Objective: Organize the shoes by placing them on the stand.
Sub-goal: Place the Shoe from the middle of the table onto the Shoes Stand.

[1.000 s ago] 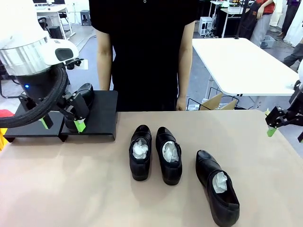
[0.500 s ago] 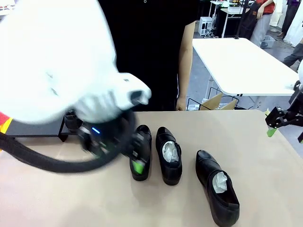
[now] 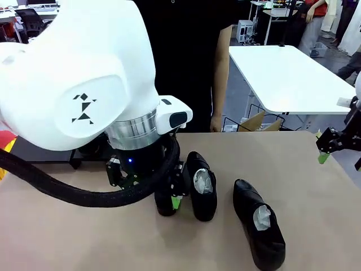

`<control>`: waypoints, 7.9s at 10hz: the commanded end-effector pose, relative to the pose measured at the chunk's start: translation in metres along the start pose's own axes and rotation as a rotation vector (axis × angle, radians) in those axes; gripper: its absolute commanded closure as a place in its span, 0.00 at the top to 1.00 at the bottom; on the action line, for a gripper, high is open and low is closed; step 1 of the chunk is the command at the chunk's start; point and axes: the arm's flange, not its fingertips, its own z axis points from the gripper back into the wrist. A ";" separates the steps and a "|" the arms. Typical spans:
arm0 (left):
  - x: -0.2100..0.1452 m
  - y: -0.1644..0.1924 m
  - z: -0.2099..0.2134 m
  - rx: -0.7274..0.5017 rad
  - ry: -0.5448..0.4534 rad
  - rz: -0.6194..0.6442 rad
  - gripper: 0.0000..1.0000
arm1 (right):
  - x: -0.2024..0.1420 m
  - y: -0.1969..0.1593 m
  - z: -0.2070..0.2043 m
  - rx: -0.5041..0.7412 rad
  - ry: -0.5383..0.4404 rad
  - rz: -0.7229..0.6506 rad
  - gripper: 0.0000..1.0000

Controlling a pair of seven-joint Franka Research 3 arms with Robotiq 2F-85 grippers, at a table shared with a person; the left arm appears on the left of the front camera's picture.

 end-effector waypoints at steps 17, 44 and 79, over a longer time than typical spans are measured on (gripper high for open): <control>0.063 -0.221 -0.144 0.064 -0.120 0.246 1.00 | -0.003 -0.001 0.000 -0.005 -0.003 0.018 1.00; 0.070 -0.203 -0.183 0.018 -0.069 0.311 0.00 | -0.003 -0.001 0.000 -0.005 -0.003 0.018 1.00; 0.186 0.128 -0.015 0.215 -0.559 0.143 0.00 | -0.003 -0.001 0.000 -0.005 -0.003 0.018 1.00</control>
